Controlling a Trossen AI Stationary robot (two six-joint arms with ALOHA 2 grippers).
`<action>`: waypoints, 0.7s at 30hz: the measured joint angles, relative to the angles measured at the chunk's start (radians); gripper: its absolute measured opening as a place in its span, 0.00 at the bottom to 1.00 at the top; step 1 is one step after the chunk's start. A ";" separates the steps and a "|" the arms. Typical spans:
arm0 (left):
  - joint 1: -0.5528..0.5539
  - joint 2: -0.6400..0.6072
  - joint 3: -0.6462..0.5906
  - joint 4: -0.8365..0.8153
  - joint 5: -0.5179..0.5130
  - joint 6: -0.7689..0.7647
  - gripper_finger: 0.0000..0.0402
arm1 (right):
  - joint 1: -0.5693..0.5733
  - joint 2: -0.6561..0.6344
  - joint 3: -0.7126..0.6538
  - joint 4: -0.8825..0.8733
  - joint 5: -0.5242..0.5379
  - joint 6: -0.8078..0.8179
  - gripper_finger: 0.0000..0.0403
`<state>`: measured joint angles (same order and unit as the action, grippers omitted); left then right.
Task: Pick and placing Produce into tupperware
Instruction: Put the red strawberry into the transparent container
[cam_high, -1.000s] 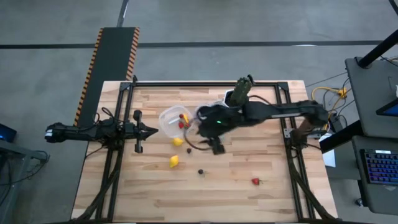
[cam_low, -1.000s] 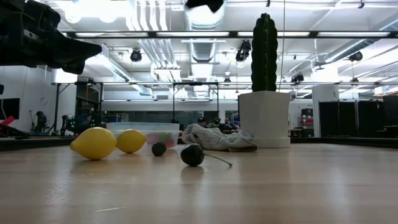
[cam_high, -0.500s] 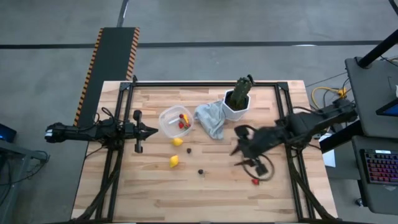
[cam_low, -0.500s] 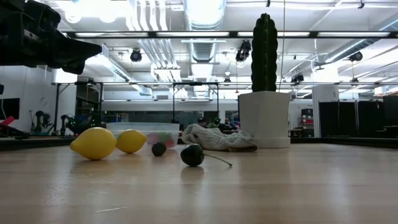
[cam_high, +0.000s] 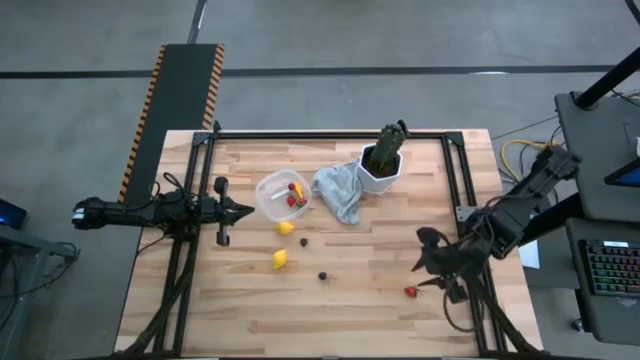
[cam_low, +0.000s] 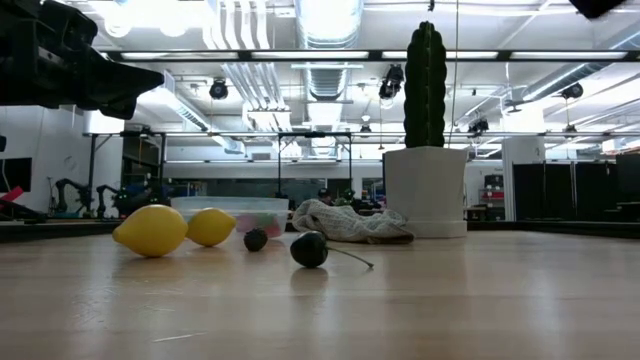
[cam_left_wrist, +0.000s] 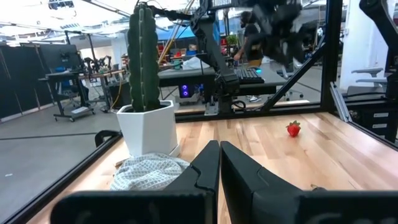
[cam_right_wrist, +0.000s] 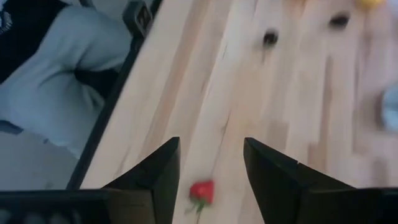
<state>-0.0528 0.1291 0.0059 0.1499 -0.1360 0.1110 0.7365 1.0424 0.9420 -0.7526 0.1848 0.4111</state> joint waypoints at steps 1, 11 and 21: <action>0.000 0.000 0.000 0.000 0.000 0.000 0.00 | 0.014 -0.004 -0.021 0.000 0.000 0.026 0.42; 0.000 0.000 0.000 0.000 -0.004 -0.001 0.00 | 0.063 0.073 -0.140 0.000 0.001 0.307 0.40; 0.000 0.000 0.000 0.001 -0.031 -0.003 0.00 | 0.071 0.275 -0.113 0.001 -0.165 0.419 0.40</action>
<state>-0.0525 0.1287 0.0059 0.1510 -0.1667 0.1084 0.8078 1.3172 0.8294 -0.7517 0.0203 0.8299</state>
